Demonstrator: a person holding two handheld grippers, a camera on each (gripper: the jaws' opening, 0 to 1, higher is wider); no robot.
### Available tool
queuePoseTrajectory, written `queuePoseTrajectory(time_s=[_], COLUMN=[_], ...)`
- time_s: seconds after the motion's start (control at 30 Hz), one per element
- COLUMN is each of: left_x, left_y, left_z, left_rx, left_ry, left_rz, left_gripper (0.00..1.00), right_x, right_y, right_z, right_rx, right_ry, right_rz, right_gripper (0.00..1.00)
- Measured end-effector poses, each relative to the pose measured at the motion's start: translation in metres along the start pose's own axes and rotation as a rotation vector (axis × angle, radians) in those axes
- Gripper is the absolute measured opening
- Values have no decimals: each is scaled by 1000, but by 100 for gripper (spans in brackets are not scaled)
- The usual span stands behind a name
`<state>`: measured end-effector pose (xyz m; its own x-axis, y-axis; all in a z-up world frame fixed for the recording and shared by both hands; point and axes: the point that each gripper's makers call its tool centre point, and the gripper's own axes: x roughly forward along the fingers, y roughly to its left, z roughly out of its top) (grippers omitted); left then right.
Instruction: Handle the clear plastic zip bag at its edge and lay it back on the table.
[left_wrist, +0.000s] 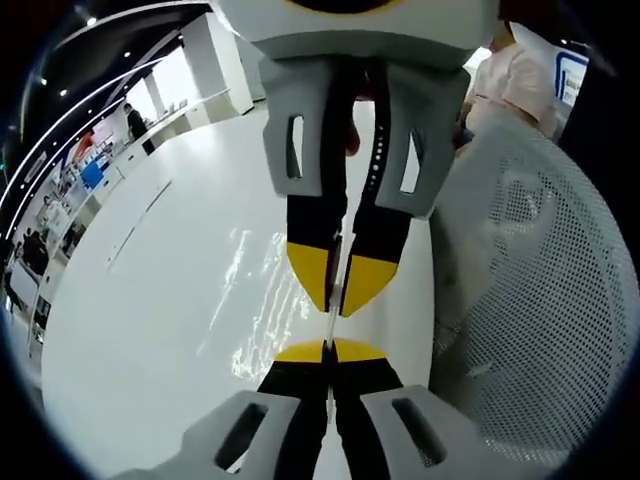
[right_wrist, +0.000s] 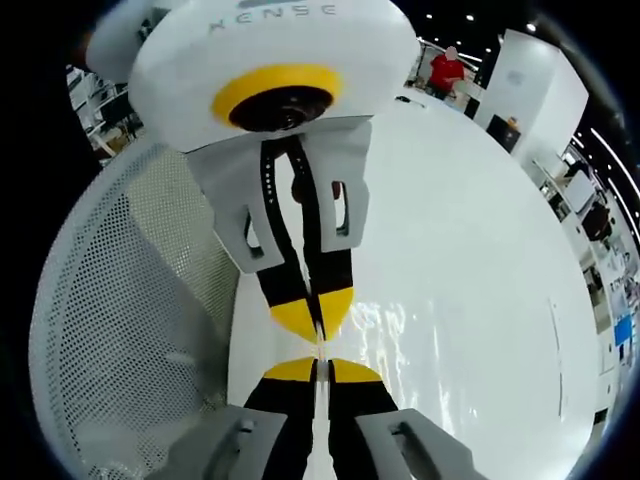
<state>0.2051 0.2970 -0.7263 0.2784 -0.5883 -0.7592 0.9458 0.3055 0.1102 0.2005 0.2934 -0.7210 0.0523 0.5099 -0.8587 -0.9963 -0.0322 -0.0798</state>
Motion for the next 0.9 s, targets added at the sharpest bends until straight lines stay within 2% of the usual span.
queuePoseTrajectory(time_s=[0.17, 0.27, 0.43, 0.6, 0.73, 0.9], left_x=[-1, -2, 0, 1, -2, 0], left_y=[0, 4, 3, 2, 3, 5], left_z=[1, 3, 9, 8, 11, 9], left_rx=[21, 30, 12, 55, 10, 17], left_ry=[7, 3, -11, -7, -28, -23], left_rz=[-1, 20, 24, 22, 23, 18], left_gripper=[0, 0, 5, 0, 0, 0], right_x=[-1, -2, -5, -6, -10, -10], right_y=[-1, -1, 1, 2, 2, 1], right_z=[2, 2, 12, 15, 17, 14], right_rx=[3, -5, -15, -29, 6, 5], right_ry=[-7, -12, -38, -41, -59, -45], right_rz=[-9, -19, -24, -28, -29, -32], right_gripper=[0, 0, 0, 0, 0, 0])
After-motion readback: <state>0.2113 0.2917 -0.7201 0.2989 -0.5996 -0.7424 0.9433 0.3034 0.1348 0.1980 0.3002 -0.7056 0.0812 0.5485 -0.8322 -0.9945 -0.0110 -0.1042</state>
